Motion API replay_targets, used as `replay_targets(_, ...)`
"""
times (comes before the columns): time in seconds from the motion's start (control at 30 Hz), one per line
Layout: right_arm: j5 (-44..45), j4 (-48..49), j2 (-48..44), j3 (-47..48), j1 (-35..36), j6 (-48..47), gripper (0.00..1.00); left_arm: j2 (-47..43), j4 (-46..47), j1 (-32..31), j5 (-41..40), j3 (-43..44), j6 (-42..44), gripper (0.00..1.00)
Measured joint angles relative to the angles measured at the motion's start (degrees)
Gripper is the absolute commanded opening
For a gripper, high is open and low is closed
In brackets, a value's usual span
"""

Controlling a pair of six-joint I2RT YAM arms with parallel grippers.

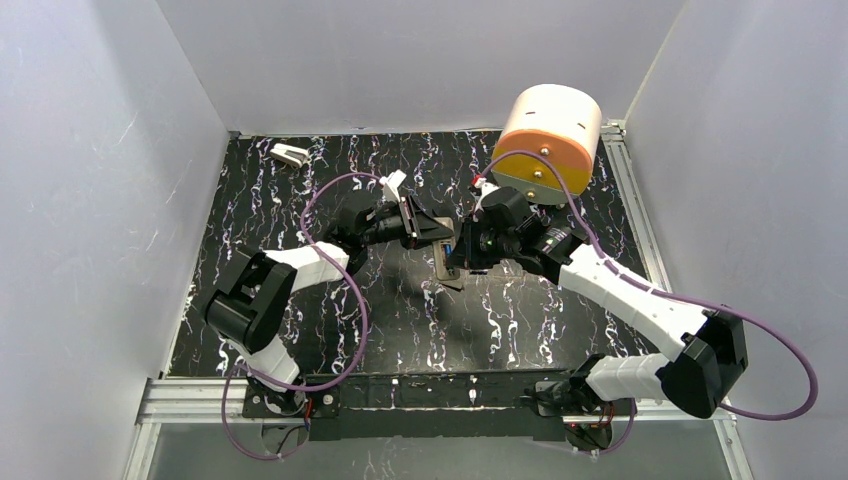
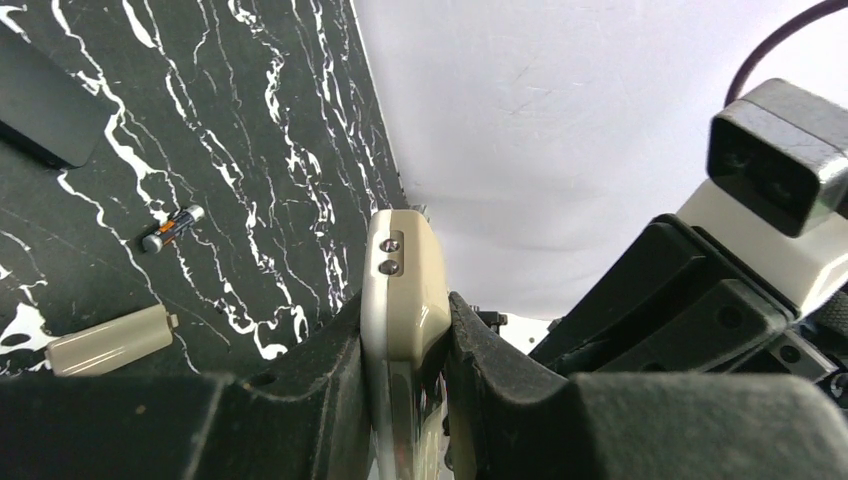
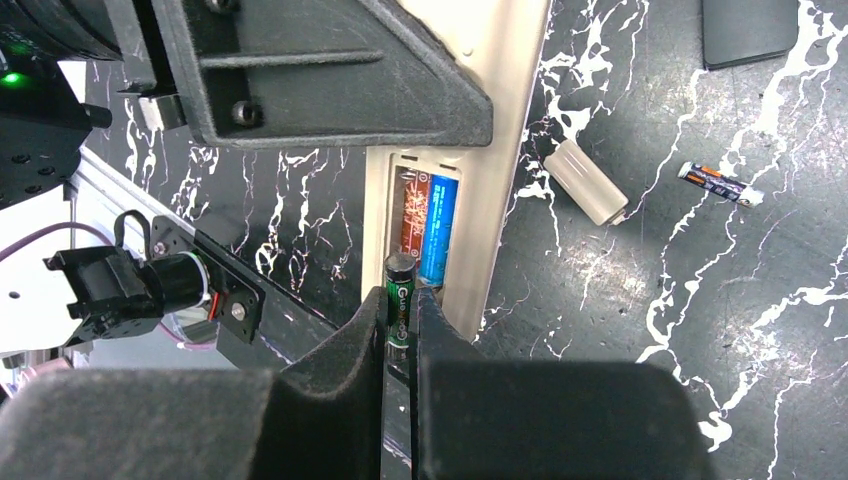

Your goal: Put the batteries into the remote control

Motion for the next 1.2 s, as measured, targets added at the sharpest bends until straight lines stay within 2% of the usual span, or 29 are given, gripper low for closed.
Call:
replay_targets(0.4, 0.13, -0.04, 1.66, 0.9, 0.0, -0.07, 0.14, 0.7, 2.73, -0.22, 0.39, -0.04, -0.94, 0.0)
replay_targets(0.73, 0.39, 0.07, 2.47, 1.33, 0.0, -0.33, 0.25, 0.98, 3.19, -0.31, 0.17, -0.15, -1.25, 0.0)
replay_targets(1.07, 1.42, -0.09, 3.08, 1.97, 0.17, -0.26, 0.29, 0.98, 3.43, -0.31, -1.07, -0.72, -2.56, 0.0)
replay_targets(1.2, 1.66, -0.09, 3.08, 1.99, 0.31, -0.02, 0.35, 0.98, 3.43, -0.37, -1.42, -0.83, -2.84, 0.0)
